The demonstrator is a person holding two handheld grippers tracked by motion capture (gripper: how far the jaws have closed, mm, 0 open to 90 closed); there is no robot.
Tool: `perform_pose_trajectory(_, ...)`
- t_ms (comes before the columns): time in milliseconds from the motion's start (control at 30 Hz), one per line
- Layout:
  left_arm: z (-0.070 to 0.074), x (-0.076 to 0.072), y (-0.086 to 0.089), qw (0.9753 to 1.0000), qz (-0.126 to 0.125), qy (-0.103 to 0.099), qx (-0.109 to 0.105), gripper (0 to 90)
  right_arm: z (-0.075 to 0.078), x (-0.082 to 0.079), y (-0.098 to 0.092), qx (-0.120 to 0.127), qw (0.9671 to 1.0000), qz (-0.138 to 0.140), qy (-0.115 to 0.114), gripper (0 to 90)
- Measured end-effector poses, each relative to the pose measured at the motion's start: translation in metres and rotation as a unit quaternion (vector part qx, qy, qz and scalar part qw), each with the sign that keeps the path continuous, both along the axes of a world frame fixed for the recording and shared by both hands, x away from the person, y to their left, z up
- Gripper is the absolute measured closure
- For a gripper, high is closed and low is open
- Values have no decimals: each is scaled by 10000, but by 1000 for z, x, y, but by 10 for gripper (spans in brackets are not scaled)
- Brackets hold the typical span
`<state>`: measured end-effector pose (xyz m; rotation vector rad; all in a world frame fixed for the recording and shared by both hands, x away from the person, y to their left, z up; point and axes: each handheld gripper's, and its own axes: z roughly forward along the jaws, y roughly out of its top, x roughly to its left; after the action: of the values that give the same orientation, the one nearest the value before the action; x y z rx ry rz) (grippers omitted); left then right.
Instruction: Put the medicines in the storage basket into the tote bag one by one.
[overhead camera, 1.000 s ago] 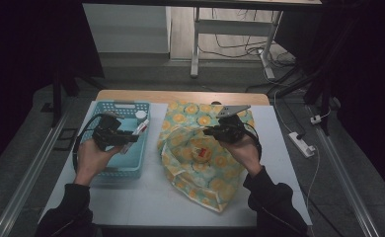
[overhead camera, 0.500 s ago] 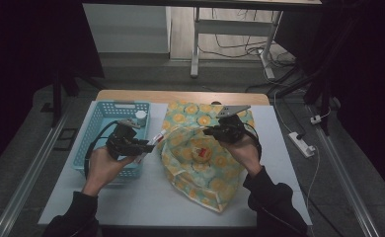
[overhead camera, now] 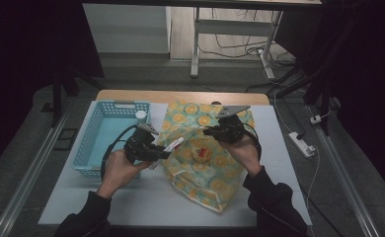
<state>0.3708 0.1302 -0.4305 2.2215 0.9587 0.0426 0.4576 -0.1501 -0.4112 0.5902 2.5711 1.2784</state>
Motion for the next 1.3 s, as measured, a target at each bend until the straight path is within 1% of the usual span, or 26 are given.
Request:
perform_pose_trajectory(100, -2, 3, -9, 9999, -99, 24, 15, 716, 0, 0, 0, 14, 10000, -2, -10, 895)
perform_pose_trajectory(267, -5, 11, -24, 9998, -186, 58, 7, 716, 0, 0, 0, 15, 10000, 5, -13, 895)
perform_pose_trajectory(333, -7, 14, -31, 9997, -234, 59, 25, 716, 1, 0, 0, 28, 10000, 6, -17, 895)
perform_pose_trajectory(367, -7, 16, -34, 9996, -253, 51, 67, 716, 1, -1, 0, 33, 10000, 7, -17, 895)
perform_pose_trajectory(433, -9, 20, -40, 9996, -267, 42, 91, 716, 1, -1, 0, 24, 10000, 5, -22, 895)
perform_pose_trajectory(600, -12, 29, -52, 9995, -295, 91, 37, 716, 1, -1, 1, 20, 10000, 30, -32, 895)
perform_pose_trajectory(667, -14, 33, -57, 9995, -307, 104, 52, 716, 1, -2, 1, 27, 10000, 35, -35, 895)
perform_pose_trajectory(833, -18, 43, -67, 9995, -271, 153, 75, 716, 1, -2, 2, 24, 10000, 47, -38, 895)
perform_pose_trajectory(933, -20, 48, -72, 9995, -240, 161, 142, 716, 1, -3, 2, 20, 10000, 58, -36, 895)
perform_pose_trajectory(1033, -23, 53, -76, 9995, -175, 145, 196, 716, 1, -3, 3, 20, 10000, 68, -48, 895)
perform_pose_trajectory(1067, -24, 55, -78, 9996, -144, 132, 183, 716, 1, -3, 3, 20, 10000, 69, -47, 895)
perform_pose_trajectory(1200, -28, 61, -81, 9997, -64, 54, 216, 715, 1, -3, 3, 16, 10000, 60, -44, 895)
perform_pose_trajectory(1233, -29, 63, -81, 9997, -57, 39, 252, 715, 1, -3, 3, 12, 10000, 57, -43, 895)
perform_pose_trajectory(1300, -32, 65, -82, 9996, 8, 38, 265, 715, 1, -3, 3, 10, 10000, 61, -45, 895)
